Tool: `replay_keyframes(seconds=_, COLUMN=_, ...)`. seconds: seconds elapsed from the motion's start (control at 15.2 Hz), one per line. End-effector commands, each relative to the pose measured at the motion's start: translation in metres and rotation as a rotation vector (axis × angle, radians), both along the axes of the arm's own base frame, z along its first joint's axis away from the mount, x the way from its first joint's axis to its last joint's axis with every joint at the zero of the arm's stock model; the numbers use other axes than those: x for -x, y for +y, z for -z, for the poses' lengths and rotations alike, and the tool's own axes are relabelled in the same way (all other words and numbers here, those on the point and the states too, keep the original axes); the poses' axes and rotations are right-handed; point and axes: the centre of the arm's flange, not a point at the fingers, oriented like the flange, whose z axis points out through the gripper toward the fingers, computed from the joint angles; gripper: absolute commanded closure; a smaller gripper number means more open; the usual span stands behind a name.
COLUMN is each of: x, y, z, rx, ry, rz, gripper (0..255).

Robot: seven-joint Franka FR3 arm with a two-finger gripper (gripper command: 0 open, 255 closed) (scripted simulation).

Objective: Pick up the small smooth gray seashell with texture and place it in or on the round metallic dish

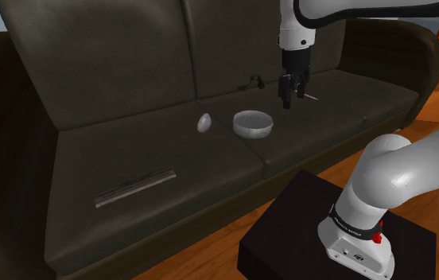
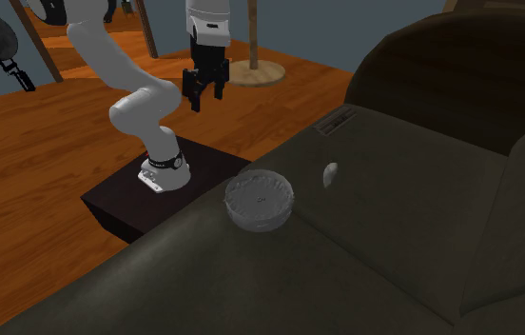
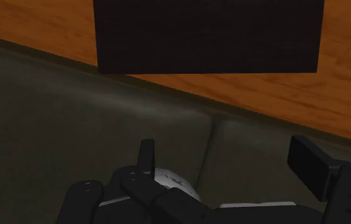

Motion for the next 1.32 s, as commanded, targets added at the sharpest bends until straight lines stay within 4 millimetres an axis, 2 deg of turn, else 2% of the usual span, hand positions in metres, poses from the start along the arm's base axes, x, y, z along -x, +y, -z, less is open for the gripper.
replay_keyframes(seconds=0.0, x=0.000, y=0.000, z=0.000, rx=0.000, ry=0.000, rz=0.000, gripper=0)
replay_keyframes(seconds=0.33, x=-0.050, y=0.043, z=0.019, rx=0.044, ry=-0.002, rz=0.191, gripper=0)
replay_keyframes(seconds=0.66, x=-0.108, y=0.075, z=0.040, rx=0.089, ry=-0.004, rz=0.383, gripper=0)
replay_keyframes(seconds=0.99, x=-0.170, y=0.095, z=0.061, rx=0.133, ry=-0.006, rz=0.574, gripper=0)
replay_keyframes(seconds=1.25, x=-0.223, y=0.101, z=0.079, rx=0.169, ry=-0.007, rz=0.727, gripper=0)
